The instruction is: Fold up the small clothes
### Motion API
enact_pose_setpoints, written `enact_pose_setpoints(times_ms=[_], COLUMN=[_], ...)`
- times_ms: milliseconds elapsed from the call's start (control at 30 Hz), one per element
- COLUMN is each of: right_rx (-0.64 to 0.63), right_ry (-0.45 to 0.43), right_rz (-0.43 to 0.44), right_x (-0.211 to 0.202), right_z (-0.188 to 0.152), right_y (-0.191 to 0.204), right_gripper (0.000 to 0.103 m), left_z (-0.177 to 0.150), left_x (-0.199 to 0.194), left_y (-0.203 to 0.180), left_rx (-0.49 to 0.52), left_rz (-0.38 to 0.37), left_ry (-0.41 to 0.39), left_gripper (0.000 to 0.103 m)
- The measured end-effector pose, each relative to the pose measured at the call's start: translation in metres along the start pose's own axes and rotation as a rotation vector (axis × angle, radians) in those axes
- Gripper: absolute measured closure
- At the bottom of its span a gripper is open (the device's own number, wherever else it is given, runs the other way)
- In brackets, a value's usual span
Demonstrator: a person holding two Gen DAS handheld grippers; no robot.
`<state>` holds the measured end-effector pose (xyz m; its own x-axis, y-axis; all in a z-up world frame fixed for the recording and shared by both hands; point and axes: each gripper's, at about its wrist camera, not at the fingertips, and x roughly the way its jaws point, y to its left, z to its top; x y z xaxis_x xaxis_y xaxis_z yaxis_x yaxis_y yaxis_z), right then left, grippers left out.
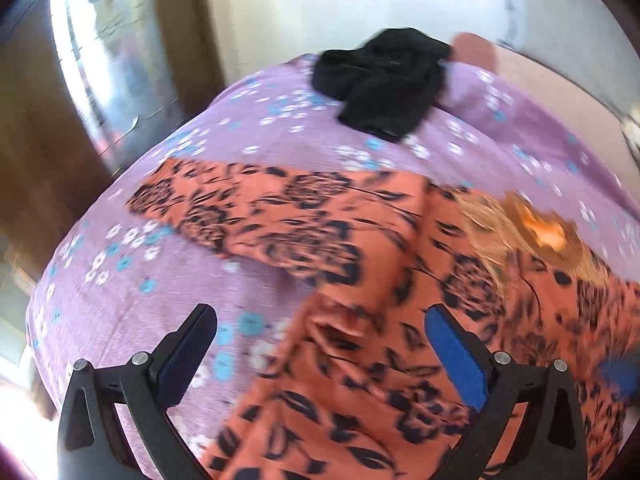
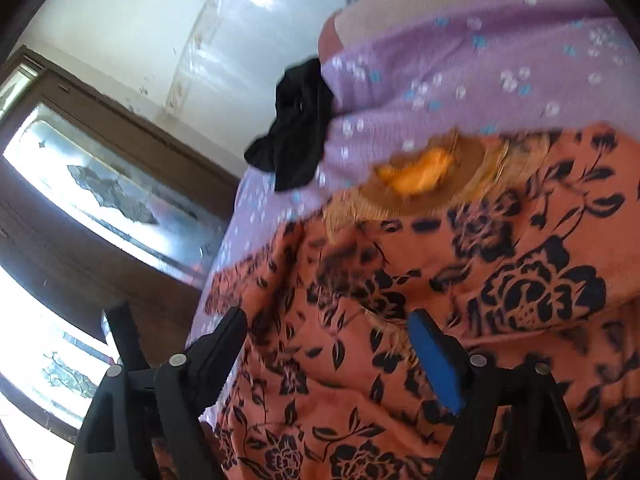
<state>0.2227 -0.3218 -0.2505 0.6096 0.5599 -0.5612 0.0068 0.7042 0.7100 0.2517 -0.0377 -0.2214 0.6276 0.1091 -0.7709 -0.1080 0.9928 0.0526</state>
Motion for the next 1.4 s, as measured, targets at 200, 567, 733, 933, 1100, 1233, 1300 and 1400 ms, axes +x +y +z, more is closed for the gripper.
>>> enact_pose_setpoints(times_ms=[200, 567, 733, 933, 1100, 1233, 1300, 1400], right_rx=[-0.011, 0.209, 0.333, 0.401, 0.403, 0.446, 0.397, 0.342], right_ry=[-0.043, -0.526, -0.367, -0.229, -0.238, -0.319, -0.384, -0.496], right_rz=[-0.027, -0.183, -0.230, -0.231, -0.224, -0.117, -0.114, -0.121], right_x=[-0.032, -0.172, -0.144, -0.093, -0.096, -0.120, -0.140, -0.167], right_z=[-0.041, -0.007, 0.004, 0.002, 0.002, -0.001, 0.000, -0.004], right_y=[0.008, -0.082, -0.119, -0.144, -0.143, -0.144, -0.132, -0.121], right_gripper=[0.018, 0.038, 0.046, 0.046, 0.044, 0.044, 0.044, 0.044], left_z=[0.005, -0.010, -0.011, -0.018, -0.011, -0.011, -0.013, -0.020], left_x=[-0.002, 0.019, 0.050, 0.045, 0.048, 0.047, 0.047, 0.038], left_y=[0.005, -0.100, -0.126, -0.146, -0.141, -0.135, -0.146, -0.154], left_rx=[-0.051, 0.183, 0.159, 0.256, 0.247, 0.214, 0.240, 0.303], left_rz=[-0.101, -0.448, -0.509, -0.532, -0.513, -0.536, -0.557, -0.508], left_ry=[0.002, 0.118, 0.237, 0.221, 0.191, 0.201, 0.215, 0.159], left_gripper=[0.000, 0.000, 0.019, 0.067, 0.088, 0.071, 0.056, 0.076])
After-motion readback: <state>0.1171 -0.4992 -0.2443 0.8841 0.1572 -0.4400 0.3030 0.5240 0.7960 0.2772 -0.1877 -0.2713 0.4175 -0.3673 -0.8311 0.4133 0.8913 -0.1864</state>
